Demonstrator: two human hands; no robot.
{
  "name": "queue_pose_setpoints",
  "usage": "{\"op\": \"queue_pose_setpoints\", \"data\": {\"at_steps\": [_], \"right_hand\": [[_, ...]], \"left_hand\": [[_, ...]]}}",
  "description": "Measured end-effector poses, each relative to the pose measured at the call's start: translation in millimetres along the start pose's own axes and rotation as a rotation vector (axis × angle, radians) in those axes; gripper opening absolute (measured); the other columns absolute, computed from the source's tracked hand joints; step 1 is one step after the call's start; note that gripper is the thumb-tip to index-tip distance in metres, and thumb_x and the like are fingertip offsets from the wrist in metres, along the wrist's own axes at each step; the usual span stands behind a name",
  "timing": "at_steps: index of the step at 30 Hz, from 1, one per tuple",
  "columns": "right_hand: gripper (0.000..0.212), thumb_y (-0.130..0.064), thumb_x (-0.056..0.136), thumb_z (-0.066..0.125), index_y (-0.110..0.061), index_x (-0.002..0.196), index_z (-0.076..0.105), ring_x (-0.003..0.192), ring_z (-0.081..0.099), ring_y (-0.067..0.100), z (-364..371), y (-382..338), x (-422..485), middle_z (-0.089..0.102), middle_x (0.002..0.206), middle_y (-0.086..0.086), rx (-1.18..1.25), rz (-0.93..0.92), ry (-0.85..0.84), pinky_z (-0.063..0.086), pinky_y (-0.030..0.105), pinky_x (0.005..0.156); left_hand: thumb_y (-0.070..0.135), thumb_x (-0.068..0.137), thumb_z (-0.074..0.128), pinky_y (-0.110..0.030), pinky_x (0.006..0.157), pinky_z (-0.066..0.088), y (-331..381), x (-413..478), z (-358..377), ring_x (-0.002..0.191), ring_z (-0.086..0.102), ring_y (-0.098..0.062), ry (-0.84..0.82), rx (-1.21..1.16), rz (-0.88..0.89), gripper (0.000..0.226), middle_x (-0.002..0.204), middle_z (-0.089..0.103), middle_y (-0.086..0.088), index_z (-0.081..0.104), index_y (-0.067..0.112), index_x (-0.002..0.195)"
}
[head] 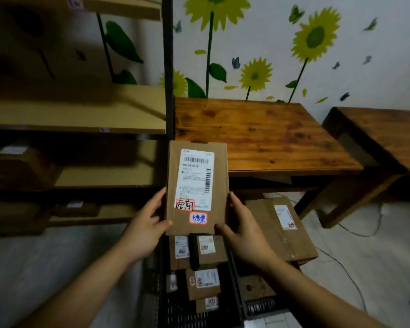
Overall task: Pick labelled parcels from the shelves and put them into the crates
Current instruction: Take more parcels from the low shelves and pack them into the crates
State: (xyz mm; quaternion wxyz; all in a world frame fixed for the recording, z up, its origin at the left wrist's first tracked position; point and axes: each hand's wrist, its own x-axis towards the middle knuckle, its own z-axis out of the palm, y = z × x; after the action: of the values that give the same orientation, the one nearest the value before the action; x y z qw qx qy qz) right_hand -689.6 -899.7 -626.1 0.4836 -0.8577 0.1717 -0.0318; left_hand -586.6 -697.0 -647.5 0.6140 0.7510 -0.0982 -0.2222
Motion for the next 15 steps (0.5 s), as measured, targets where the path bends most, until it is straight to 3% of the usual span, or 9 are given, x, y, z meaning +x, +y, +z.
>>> {"op": "queue_pose_setpoints", "data": {"at_steps": [4, 7, 10, 12, 15], "right_hand": [[0.082, -0.022, 0.092, 0.064, -0.031, 0.154, 0.012, 0.122, 0.044, 0.005, 3, 41, 29, 0.035, 0.149, -0.005, -0.039, -0.014, -0.070, 0.044, 0.031, 0.103], [0.081, -0.025, 0.093, 0.063, -0.031, 0.155, 0.010, 0.131, 0.039, 0.010, 23, 77, 43, 0.033, 0.149, -0.007, -0.059, -0.024, -0.105, 0.041, 0.040, 0.109], [0.081, -0.026, 0.094, 0.062, -0.030, 0.155, 0.009, 0.135, 0.030, 0.003, 58, 123, 57, 0.027, 0.144, -0.019, -0.067, -0.056, -0.131, 0.034, 0.030, 0.113], [0.085, -0.024, 0.092, 0.064, -0.030, 0.154, 0.008, 0.134, 0.026, 0.000, 89, 162, 67, 0.022, 0.149, -0.016, -0.102, -0.085, -0.162, 0.034, 0.018, 0.109], [0.092, -0.026, 0.088, 0.069, -0.032, 0.154, 0.006, 0.141, 0.023, 0.007, 142, 229, 85, 0.007, 0.159, -0.009, -0.169, -0.089, -0.238, 0.031, 0.015, 0.109]], "left_hand": [[-0.003, 0.088, 0.058, -0.034, 0.099, 0.040, -37, 23, 24, 0.134, 0.038, -0.023, 0.049, -0.037, -0.028, 0.076, 0.155, 0.023, -0.005, 0.025, 0.052, 0.129], [-0.003, 0.089, 0.056, -0.032, 0.096, 0.041, -74, 35, 33, 0.132, 0.039, -0.022, 0.069, -0.039, -0.048, 0.077, 0.148, 0.029, 0.007, 0.023, 0.044, 0.140], [-0.006, 0.089, 0.053, -0.019, 0.076, 0.051, -120, 47, 39, 0.110, 0.055, -0.013, 0.070, -0.065, -0.061, 0.072, 0.121, 0.046, 0.022, 0.027, 0.044, 0.135], [-0.009, 0.089, 0.051, -0.012, 0.066, 0.053, -159, 61, 41, 0.100, 0.057, -0.006, 0.068, -0.062, -0.060, 0.070, 0.114, 0.052, 0.021, 0.029, 0.041, 0.134], [-0.008, 0.090, 0.050, -0.018, 0.083, 0.052, -234, 85, 45, 0.119, 0.051, -0.016, 0.072, -0.023, -0.051, 0.071, 0.135, 0.043, 0.012, 0.026, 0.034, 0.144]]}}
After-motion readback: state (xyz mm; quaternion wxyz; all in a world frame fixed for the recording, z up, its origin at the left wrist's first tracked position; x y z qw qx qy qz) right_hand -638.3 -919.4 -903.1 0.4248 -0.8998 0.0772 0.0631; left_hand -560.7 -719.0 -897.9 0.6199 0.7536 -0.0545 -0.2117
